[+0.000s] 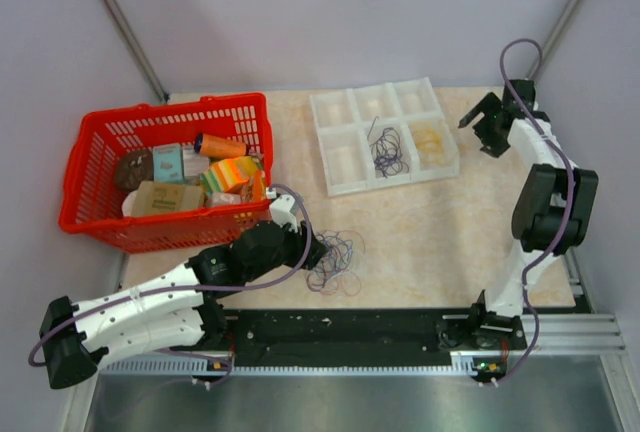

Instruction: Untangle the cables

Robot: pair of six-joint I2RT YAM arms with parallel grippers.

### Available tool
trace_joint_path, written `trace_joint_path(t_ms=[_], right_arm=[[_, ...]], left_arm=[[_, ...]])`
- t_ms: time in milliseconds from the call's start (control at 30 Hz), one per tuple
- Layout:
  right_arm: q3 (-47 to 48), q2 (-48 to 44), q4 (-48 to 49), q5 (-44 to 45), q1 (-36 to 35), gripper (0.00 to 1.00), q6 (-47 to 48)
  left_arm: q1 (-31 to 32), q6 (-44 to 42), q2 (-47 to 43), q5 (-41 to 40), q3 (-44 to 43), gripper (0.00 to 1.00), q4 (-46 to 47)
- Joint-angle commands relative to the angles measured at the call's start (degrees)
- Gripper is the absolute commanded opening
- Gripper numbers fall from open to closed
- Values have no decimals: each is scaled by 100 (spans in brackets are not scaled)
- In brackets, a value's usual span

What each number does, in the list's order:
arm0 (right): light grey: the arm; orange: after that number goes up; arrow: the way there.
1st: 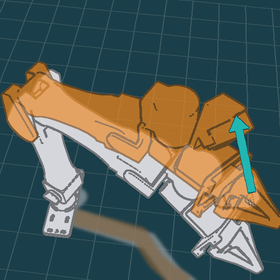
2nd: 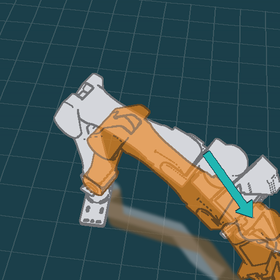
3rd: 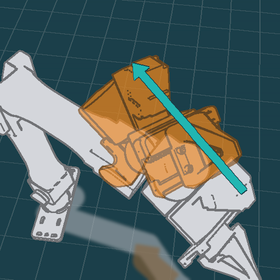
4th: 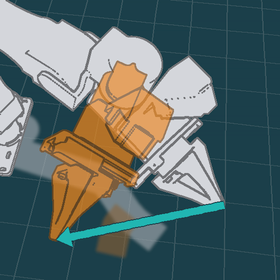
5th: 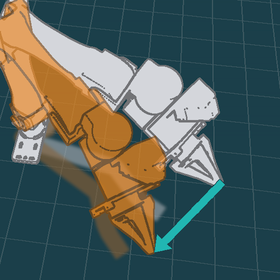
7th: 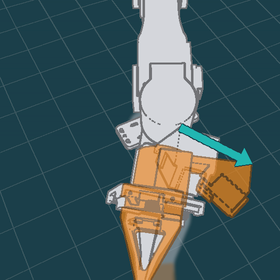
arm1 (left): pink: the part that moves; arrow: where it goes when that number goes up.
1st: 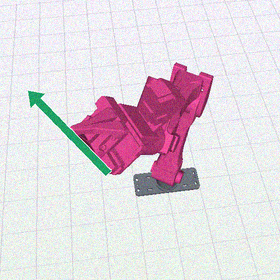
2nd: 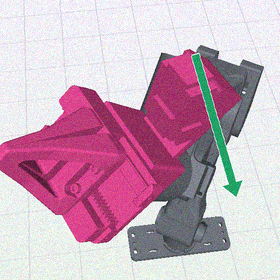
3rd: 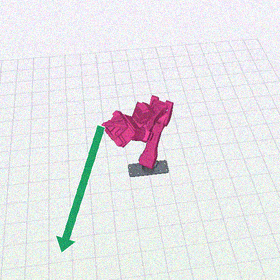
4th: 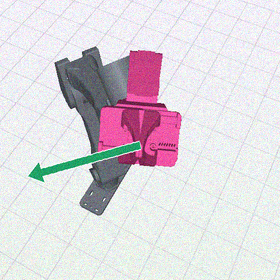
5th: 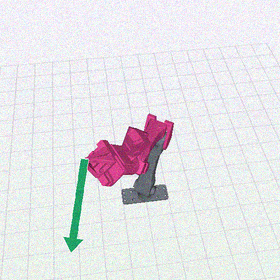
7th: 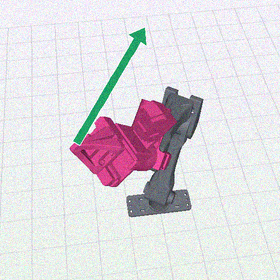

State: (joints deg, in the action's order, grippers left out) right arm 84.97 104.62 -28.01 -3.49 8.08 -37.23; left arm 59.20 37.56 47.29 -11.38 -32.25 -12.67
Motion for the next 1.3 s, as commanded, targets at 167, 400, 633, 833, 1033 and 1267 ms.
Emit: trace_joint_path(t_ms=[167, 400, 633, 833, 1033, 1267], right_arm=[[661, 1122, 550, -372, 98, 56, -469], [303, 659, 928, -119, -112, 0, 267], [-331, -687, 886, 752, -772, 0, 1191], [-569, -803, 604, 1383, -1624, 0, 1271], [-253, -136, 665, 1526, -1748, 0, 1499], [423, 813, 718, 1904, -1731, 0, 1947]], left_arm=[[-14, 33, -88, -31, -228, 51, -86], [-14, 146, -176, -84, -282, 51, -298], [-14, 129, -123, 30, -273, 51, -175], [-5, 260, -211, 188, -133, 50, -35], [-5, 129, -255, 215, -334, 50, -201], [-14, 190, -431, 189, -256, 51, -298]])
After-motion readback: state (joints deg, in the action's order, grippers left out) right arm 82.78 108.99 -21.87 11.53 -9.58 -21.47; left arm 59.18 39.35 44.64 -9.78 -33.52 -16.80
